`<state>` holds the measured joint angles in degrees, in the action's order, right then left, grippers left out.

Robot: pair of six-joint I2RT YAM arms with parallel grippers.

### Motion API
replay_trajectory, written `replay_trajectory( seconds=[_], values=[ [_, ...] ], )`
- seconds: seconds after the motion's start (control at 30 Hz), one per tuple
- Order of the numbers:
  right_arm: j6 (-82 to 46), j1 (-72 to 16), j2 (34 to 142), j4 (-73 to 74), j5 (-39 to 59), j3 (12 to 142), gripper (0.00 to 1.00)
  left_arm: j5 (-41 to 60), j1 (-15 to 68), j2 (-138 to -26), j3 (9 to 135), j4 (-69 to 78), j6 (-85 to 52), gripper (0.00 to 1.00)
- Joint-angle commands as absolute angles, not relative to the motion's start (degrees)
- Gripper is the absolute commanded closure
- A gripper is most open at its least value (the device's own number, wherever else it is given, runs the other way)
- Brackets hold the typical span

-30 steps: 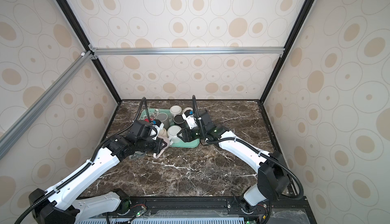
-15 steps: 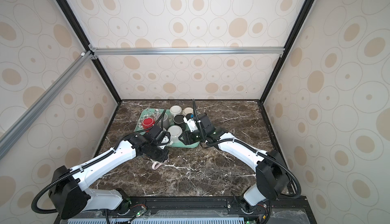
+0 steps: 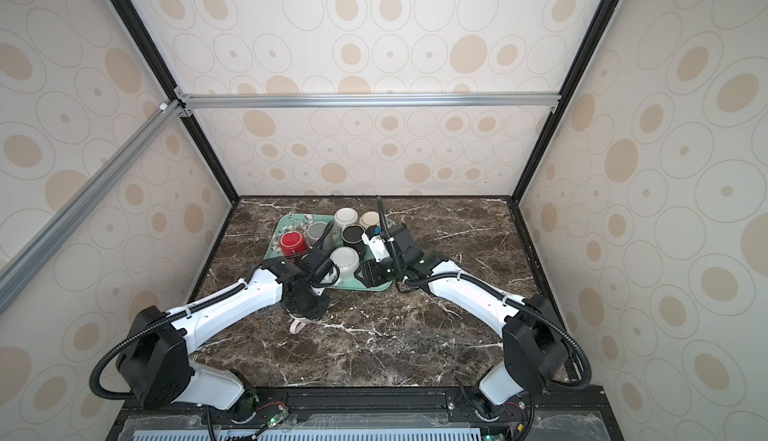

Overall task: Turn the mug right side up
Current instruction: 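Lower the pink mug upright onto the table near the robot with the left gripper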

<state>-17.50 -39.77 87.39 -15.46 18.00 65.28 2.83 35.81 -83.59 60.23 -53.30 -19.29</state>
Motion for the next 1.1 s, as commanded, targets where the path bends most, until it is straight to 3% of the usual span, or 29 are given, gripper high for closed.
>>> replay_trajectory(
  seconds=[0.0,0.37,1.07],
  values=[
    [-16.41,-39.88,86.67,-16.51,16.78,66.02,0.42,3.26,33.05,-84.27,61.32,-51.52,-15.14,1.0],
    [-16.16,-39.75,85.41,-17.07,15.36,65.06,0.42,2.76,28.49,-87.89,62.19,-50.71,-11.06,1.0],
    [-15.91,-39.76,86.97,-17.06,15.77,66.09,0.42,0.0,27.72,-87.5,64.74,-52.67,-11.23,0.62]
  ],
)
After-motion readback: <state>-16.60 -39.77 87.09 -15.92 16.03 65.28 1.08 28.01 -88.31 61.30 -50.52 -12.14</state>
